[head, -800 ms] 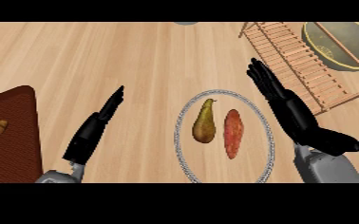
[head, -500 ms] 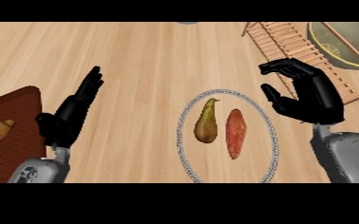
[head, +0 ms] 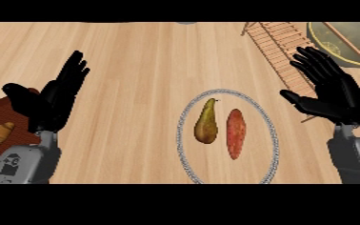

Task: Pick the sweet potato from the placemat and place it in the tiered shelf

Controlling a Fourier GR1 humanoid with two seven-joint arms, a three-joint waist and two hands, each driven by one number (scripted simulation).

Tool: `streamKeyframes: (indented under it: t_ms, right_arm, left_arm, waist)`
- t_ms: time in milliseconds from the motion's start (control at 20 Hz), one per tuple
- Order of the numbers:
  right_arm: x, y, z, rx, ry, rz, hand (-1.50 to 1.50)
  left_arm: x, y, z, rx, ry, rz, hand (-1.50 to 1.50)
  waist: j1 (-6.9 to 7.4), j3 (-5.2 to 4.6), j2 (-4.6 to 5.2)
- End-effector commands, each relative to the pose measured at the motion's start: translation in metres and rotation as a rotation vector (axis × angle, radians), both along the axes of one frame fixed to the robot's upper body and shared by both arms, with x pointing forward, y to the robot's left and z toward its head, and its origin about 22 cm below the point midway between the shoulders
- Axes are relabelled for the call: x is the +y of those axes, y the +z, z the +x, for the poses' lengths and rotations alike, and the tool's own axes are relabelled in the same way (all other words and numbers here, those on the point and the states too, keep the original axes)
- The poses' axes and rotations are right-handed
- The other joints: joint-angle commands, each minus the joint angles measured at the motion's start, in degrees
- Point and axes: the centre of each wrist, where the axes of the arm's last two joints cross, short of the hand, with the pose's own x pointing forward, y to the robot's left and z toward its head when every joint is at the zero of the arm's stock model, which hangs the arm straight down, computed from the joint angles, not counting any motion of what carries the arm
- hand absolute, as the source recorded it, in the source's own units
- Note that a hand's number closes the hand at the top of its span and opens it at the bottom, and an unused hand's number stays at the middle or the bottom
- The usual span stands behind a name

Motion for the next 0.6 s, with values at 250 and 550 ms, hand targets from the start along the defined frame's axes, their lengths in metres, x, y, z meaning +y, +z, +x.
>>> streamKeyframes:
  t_ms: [250,550]
  right_arm:
    - [0.001,0.069,-0.016,0.196,0.295,-0.36,-1.5]
    - [0.017,0.118,-0.021,0.242,0.281,-1.0,-1.5]
  left_arm:
    - [0.016,0.002,0.006,0.004,0.024,-0.013,0.0]
    - [0.006,0.004,0.007,0.016,-0.004,-0.017,0.0]
  waist:
    - [-0.42,-0.21,-0.43]
    - [0.84,-0.38,-0.56]
